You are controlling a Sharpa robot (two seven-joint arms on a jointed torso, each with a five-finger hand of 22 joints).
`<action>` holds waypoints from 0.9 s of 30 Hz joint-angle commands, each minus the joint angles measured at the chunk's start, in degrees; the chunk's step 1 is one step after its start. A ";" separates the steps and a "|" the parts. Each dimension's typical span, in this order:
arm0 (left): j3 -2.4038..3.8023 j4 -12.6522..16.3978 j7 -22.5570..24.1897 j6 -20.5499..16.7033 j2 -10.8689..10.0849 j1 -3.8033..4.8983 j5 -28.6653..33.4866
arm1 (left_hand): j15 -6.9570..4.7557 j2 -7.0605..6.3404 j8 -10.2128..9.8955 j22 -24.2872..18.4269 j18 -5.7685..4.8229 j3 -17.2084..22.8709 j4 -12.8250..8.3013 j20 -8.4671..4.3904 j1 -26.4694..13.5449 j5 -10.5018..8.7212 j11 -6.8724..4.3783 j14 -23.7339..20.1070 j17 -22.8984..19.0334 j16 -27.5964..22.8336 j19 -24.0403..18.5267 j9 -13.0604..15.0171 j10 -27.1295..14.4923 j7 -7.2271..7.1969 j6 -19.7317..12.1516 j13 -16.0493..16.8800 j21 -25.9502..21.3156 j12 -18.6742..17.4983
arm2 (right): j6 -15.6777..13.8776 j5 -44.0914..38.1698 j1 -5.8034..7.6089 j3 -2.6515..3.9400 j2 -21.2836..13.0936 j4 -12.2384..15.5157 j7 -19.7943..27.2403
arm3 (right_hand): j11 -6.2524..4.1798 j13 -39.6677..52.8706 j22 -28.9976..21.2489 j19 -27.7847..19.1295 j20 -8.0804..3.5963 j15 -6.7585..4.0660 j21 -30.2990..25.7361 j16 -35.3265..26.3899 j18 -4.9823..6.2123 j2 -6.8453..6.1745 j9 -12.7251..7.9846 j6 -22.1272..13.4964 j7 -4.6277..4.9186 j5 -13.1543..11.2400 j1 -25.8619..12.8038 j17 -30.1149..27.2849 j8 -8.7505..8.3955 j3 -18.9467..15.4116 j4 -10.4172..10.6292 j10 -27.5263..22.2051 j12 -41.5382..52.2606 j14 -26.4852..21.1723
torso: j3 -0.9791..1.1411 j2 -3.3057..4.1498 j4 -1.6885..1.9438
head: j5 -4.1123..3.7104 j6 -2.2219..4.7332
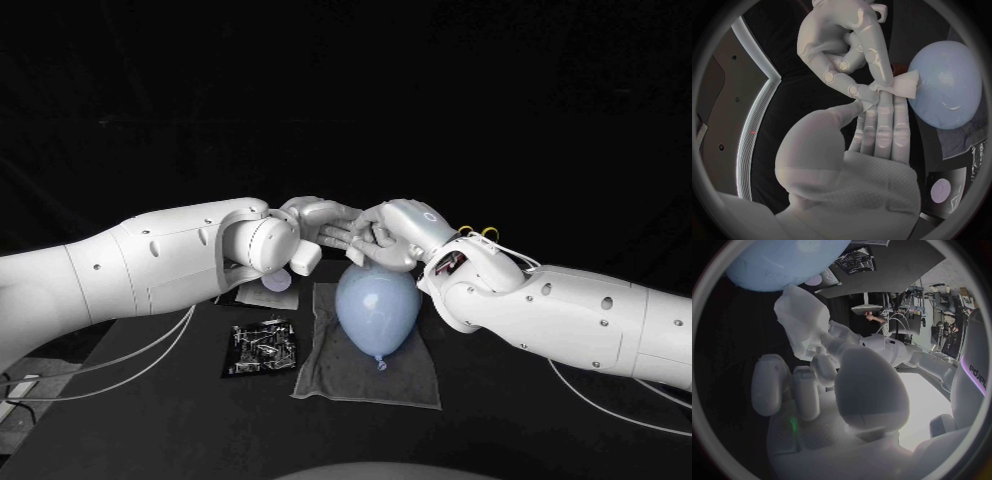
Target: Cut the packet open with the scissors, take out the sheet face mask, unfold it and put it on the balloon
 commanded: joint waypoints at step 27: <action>0.11 -0.42 0.68 1.28 0.08 0.14 -0.32 | -0.05 0.25 0.39 -0.09 0.46 -0.55 -0.31 -0.05 0.62 0.41 -0.26 0.88 0.16 0.37 0.76 9.03 -0.06 -0.18 0.28 0.10 0.34 -0.31 | -3.39 1.78 -0.05 -0.02 -0.96 1.06 2.34 | -1.64 0.28 10.98 1.88 -1.49 -1.37 1.39 0.28 -0.35 0.52 3.13 -0.29 -1.39 0.16 1.07 12.85 5.28 -0.49 -1.49 1.18 0.11 5.37 | 0.00 0.00 0.01 | 0.06 -0.09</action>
